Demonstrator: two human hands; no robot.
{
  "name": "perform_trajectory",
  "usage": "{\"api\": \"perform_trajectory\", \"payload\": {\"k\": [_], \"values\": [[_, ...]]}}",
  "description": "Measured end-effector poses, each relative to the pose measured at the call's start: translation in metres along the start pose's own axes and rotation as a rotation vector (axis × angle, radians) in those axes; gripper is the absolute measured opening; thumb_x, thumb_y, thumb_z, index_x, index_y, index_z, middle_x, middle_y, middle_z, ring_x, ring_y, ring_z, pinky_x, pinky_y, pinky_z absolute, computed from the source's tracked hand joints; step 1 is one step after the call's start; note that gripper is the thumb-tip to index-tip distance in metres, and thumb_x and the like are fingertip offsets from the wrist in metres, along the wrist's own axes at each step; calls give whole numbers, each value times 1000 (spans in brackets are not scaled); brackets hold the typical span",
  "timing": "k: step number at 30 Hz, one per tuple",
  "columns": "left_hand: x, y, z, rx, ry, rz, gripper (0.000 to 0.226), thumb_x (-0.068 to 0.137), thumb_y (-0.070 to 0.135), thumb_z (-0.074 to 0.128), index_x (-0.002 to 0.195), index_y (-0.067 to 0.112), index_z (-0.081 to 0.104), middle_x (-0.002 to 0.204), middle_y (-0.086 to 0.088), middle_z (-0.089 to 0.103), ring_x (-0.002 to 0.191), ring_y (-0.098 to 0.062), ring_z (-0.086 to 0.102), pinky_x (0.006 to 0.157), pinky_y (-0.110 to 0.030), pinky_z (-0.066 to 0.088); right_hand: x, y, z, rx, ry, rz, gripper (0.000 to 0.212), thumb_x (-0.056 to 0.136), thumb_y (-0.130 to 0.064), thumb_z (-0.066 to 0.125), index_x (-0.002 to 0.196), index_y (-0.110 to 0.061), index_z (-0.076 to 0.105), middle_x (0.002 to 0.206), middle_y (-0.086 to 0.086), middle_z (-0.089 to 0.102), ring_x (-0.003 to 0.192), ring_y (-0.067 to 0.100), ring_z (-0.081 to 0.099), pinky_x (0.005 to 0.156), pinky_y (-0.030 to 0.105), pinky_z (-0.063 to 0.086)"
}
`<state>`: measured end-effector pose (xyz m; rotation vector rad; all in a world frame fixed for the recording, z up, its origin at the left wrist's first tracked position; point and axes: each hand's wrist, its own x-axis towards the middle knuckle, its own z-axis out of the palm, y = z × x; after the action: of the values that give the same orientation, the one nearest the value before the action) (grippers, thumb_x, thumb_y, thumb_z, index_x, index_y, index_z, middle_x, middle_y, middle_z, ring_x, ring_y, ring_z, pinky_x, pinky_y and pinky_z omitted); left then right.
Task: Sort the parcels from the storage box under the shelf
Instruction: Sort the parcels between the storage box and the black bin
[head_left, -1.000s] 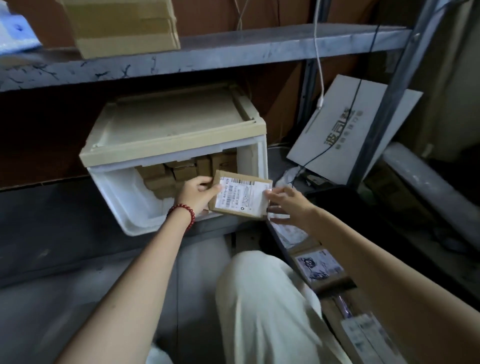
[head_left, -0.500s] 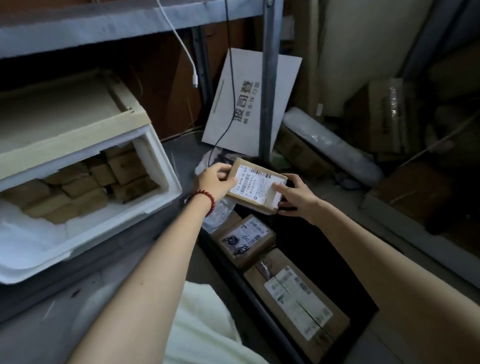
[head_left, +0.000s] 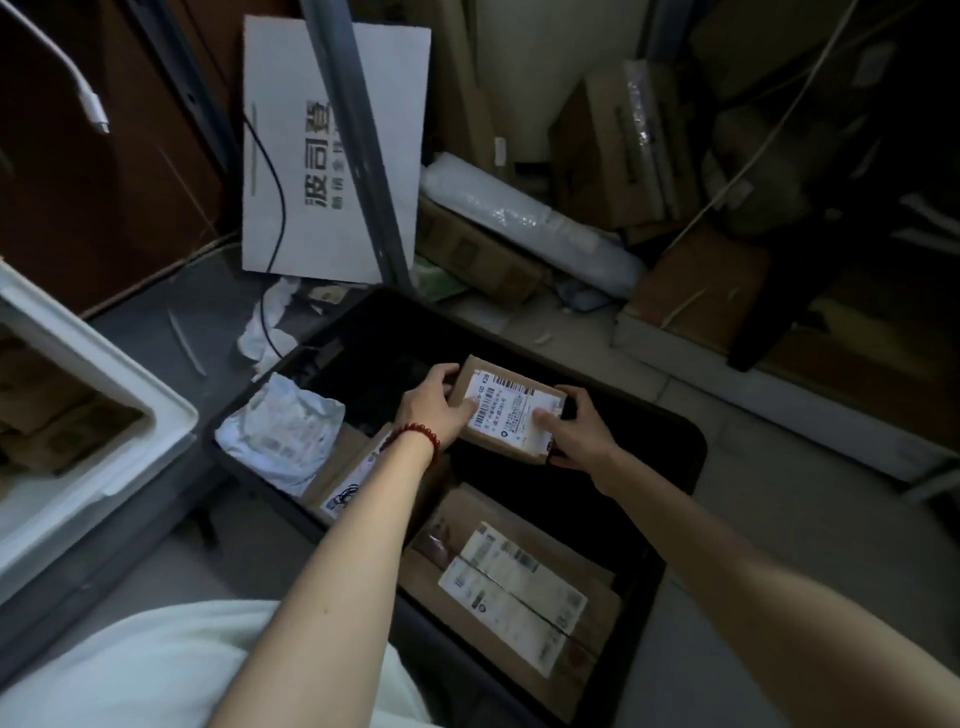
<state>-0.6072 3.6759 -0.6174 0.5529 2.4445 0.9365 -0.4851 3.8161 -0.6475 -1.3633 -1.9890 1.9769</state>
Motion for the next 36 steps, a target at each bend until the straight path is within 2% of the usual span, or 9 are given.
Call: {"api": "perform_trajectory", "payload": {"k": [5,7,10,14,18,22,26,30,36], "values": [[21,3,34,92,-96,15,58,86,32,64,139,24,40,126,-5,61,113,-22,58,95,-31,45,9,30,-9,29,80,18,50,93,-25,59,137,-30,35,118,1,60,90,13,61,61,24,49],[26,1,48,114,-161,5,61,87,32,63,141,25,37,127,-6,60,111,-23,59,92,-30,46,10,41,-13,-12,128,16,56,92,-24,61,141,-26,33,124,3,59,97,17,61,73,30,55],[28,-6,71,105,-247,-22,65,87,31,64,144,27,31,127,-7,59,109,-23,59,90,-31,47,11,59,-18,-112,176,27,62,91,-23,64,144,-22,31,129,6,57,111,24,60,89,33,52],[26,-21,97,199,-352,-40,75,87,33,64,148,33,19,131,-12,55,111,-28,58,94,-41,49,14,78,-21,-211,143,137,53,93,-30,60,137,-17,35,128,11,56,108,26,60,82,33,53],[25,-32,109,251,-446,-55,69,87,31,65,145,36,27,134,-12,53,115,-29,56,97,-42,49,21,86,-20,-384,120,183,51,95,-39,54,136,-17,36,131,17,51,110,30,58,81,34,50],[25,-35,117,337,-503,-48,58,86,29,65,137,32,38,129,-10,56,114,-28,56,94,-38,49,24,86,-19,-617,11,259,67,94,-51,50,148,-20,25,141,16,44,120,32,53,81,31,45],[22,-37,123,453,-567,-47,54,86,31,65,133,32,39,126,-10,57,111,-29,57,95,-45,48,20,89,-17,-797,-83,291,73,92,-55,50,150,-22,21,141,15,46,124,33,49,99,40,45],[18,-34,129,548,-634,7,59,86,32,65,137,26,34,124,-11,58,108,-28,59,92,-41,50,17,88,-21,-1063,-109,264,61,93,-59,41,142,-22,31,131,14,54,121,32,51,101,41,32],[10,-24,129,689,-712,154,66,88,37,60,144,25,26,127,-10,57,109,-27,58,90,-40,51,16,88,-29,-1386,-151,156,65,89,-69,38,134,-22,43,125,10,59,118,28,53,105,43,25]]}}
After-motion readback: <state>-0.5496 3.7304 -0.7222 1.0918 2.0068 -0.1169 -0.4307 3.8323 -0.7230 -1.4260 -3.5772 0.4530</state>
